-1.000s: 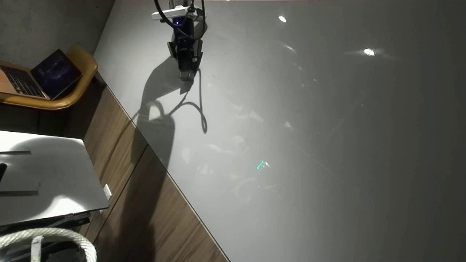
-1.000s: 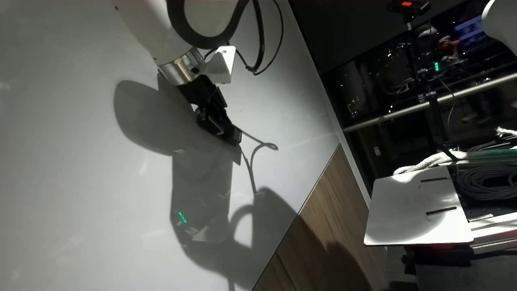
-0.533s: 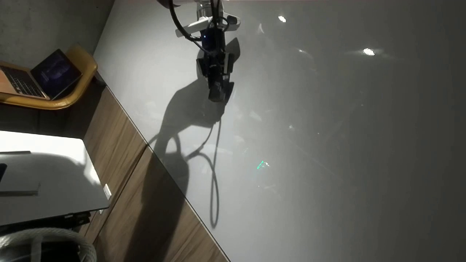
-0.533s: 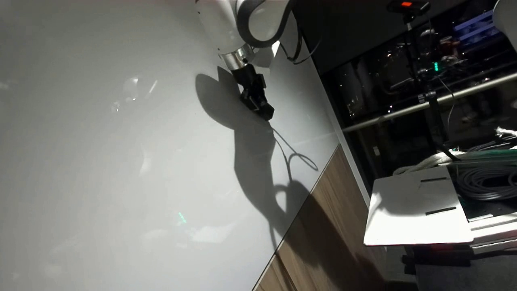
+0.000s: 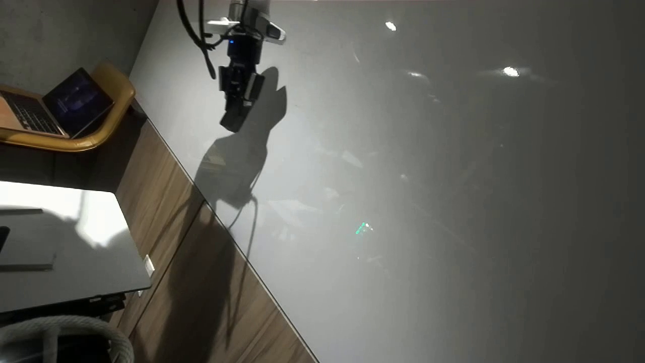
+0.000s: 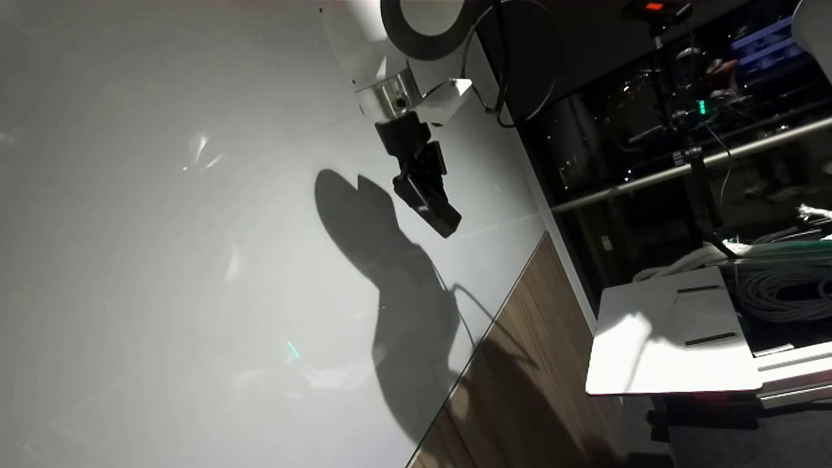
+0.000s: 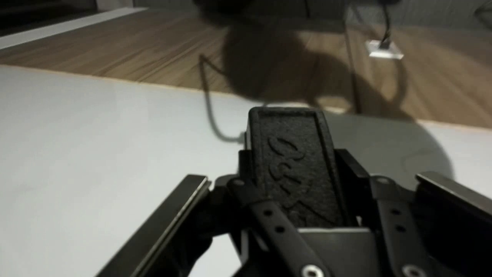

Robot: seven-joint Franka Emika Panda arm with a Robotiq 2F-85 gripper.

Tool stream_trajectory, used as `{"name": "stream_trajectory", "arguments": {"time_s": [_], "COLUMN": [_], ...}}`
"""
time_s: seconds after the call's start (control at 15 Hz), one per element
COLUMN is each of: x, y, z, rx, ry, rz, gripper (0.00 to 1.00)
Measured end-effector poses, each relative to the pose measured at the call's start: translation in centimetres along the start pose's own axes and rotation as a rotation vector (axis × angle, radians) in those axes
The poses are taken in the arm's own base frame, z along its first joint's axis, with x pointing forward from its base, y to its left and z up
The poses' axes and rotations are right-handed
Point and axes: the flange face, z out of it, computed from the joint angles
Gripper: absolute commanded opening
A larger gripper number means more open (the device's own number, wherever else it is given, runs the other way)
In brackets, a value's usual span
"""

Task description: Use the eraser to wipe the whiteboard.

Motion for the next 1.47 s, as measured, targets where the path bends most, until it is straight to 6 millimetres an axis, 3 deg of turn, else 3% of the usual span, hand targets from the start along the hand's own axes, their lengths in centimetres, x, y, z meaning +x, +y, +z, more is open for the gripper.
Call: {"name": "stream_trajectory", "arguments": {"time_s": [0.13,0.2,0.33,0.6,0.8,1.0,1.47], "x": [-3.0,-4.5,-7.4,-13.2,-16.0,-16.6,-16.1], "y": [-4.9,-6.4,-7.3,-4.8,-2.7,-1.9,0.2], "z": [0.9,2.0,5.4,13.3,17.3,19.7,23.3], "rx": [0.036,0.045,0.045,0.026,0.05,0.072,0.099], "ry": [-0.113,-0.172,-0.286,-0.481,-0.562,-0.588,-0.633], "rz": [-0.049,-0.066,-0.077,-0.057,-0.04,-0.039,-0.021], "gripper": [0.29,0.29,0.29,0.29,0.29,0.29,0.29]}}
